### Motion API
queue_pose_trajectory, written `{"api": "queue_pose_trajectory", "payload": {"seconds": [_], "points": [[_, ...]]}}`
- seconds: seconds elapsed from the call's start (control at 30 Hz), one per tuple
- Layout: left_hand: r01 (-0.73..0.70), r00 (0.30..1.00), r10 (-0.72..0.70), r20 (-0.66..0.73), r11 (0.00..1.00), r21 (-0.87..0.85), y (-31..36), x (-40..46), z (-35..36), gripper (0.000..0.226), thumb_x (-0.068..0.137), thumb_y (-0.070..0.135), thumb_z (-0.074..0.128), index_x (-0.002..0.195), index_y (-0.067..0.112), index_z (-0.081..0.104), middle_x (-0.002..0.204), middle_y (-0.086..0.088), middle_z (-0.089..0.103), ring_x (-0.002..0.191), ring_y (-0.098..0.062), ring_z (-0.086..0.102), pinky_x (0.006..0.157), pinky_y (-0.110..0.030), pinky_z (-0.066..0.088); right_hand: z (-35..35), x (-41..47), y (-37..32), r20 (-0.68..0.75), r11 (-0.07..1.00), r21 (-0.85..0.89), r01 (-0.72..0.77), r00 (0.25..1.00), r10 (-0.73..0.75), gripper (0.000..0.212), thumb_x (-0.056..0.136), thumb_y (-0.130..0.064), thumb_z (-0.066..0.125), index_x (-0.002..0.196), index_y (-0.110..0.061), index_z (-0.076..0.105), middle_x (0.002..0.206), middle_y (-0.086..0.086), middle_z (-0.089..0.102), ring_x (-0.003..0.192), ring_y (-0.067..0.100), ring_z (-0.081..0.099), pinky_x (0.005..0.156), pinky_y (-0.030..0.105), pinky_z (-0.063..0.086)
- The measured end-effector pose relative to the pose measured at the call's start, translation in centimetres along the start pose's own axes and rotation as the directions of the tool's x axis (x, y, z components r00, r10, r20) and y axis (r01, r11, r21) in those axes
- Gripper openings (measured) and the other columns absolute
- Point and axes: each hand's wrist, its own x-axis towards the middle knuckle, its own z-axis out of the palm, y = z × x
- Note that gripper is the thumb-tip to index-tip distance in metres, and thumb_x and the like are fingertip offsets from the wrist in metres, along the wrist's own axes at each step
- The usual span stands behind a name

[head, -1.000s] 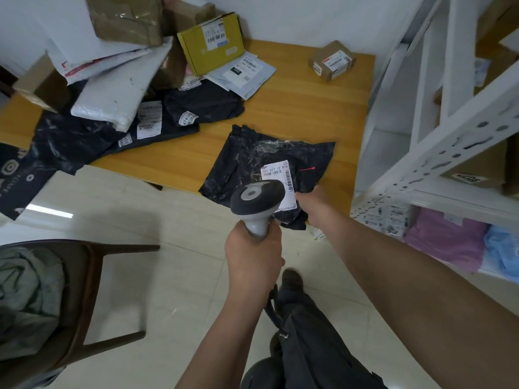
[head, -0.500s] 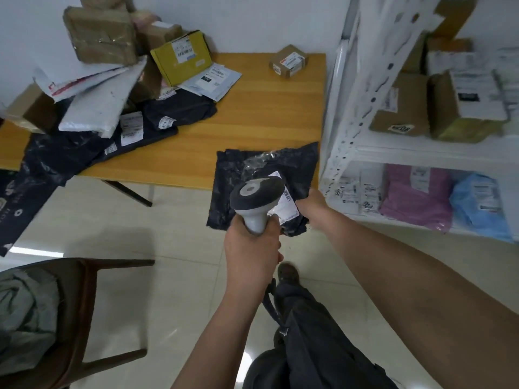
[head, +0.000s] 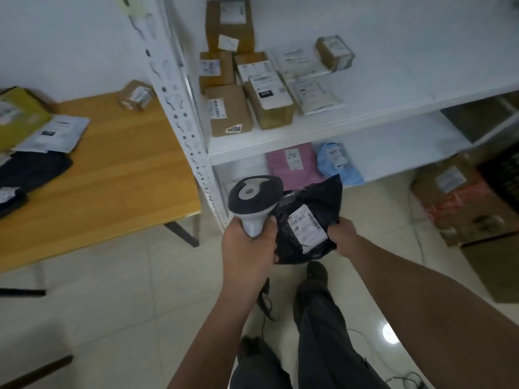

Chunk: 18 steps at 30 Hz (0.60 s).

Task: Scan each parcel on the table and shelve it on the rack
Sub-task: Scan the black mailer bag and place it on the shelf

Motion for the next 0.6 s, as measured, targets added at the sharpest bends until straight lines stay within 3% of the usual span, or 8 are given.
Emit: {"api": "queue_pose_trajectory", "payload": {"seconds": [0.1, 0.17, 0.27, 0.43, 0.6], "points": [[-0.025, 0.999, 0.023, 0.044, 0.999, 0.039, 0.0, 0.5, 3.5, 0.022, 0.092, 0.016, 0.064, 0.078, 0.0, 0.058, 0.055, -0.006, 0.054, 0.043, -0.016, 0.05, 0.042, -0.021, 0.043, -3.8, 1.6, 0.1, -0.14, 0.993, 0.114, 0.024, 0.99, -0.008, 0.021, 0.095, -0.009, 0.049, 0.111, -0.002, 0.062, 0.116, 0.019, 0.063, 0.101, 0.038, 0.06, 0.084, 0.044, 0.052], [-0.035, 0.998, 0.032, 0.056, 0.998, 0.058, -0.1, 1.0, 6.1, 0.023, 0.091, 0.016, 0.065, 0.078, -0.002, 0.058, 0.055, -0.007, 0.056, 0.044, -0.016, 0.052, 0.042, -0.02, 0.043, -6.0, 3.1, -0.2, -0.198, 0.982, 0.187, 0.029, 0.98, 0.009, 0.02, 0.096, -0.008, 0.047, 0.11, -0.005, 0.061, 0.108, 0.013, 0.061, 0.094, 0.032, 0.056, 0.076, 0.037, 0.048], [-0.055, 0.997, 0.05, 0.06, 0.995, 0.081, -0.6, 2.0, 10.8, 0.024, 0.091, 0.017, 0.065, 0.079, -0.002, 0.059, 0.057, -0.007, 0.058, 0.043, -0.015, 0.053, 0.043, -0.02, 0.045, -9.0, 6.8, -0.3, -0.247, 0.954, 0.299, 0.038, 0.968, 0.039, 0.028, 0.096, -0.006, 0.045, 0.119, -0.002, 0.06, 0.106, 0.014, 0.059, 0.091, 0.029, 0.054, 0.076, 0.034, 0.045], [-0.042, 0.999, 0.037, 0.037, 0.991, 0.129, -2.8, 6.1, 21.9, 0.023, 0.091, 0.02, 0.064, 0.079, 0.002, 0.059, 0.053, 0.001, 0.058, 0.042, -0.011, 0.056, 0.048, -0.027, 0.048, -14.0, 15.9, 0.1, -0.228, 0.902, 0.431, -0.003, 0.967, 0.112, 0.033, 0.096, -0.004, 0.044, 0.125, -0.006, 0.057, 0.112, 0.01, 0.06, 0.103, 0.032, 0.057, 0.097, 0.043, 0.049], [-0.024, 0.999, 0.027, -0.018, 0.989, 0.147, -6.5, 12.2, 35.2, 0.021, 0.091, 0.022, 0.065, 0.075, 0.01, 0.058, 0.052, 0.003, 0.059, 0.041, -0.009, 0.057, 0.043, -0.02, 0.045, -18.6, 28.1, 1.7, -0.195, 0.849, 0.527, -0.05, 0.965, 0.178, 0.036, 0.093, 0.002, 0.042, 0.12, -0.014, 0.059, 0.112, 0.007, 0.061, 0.1, 0.03, 0.058, 0.099, 0.048, 0.049]]}}
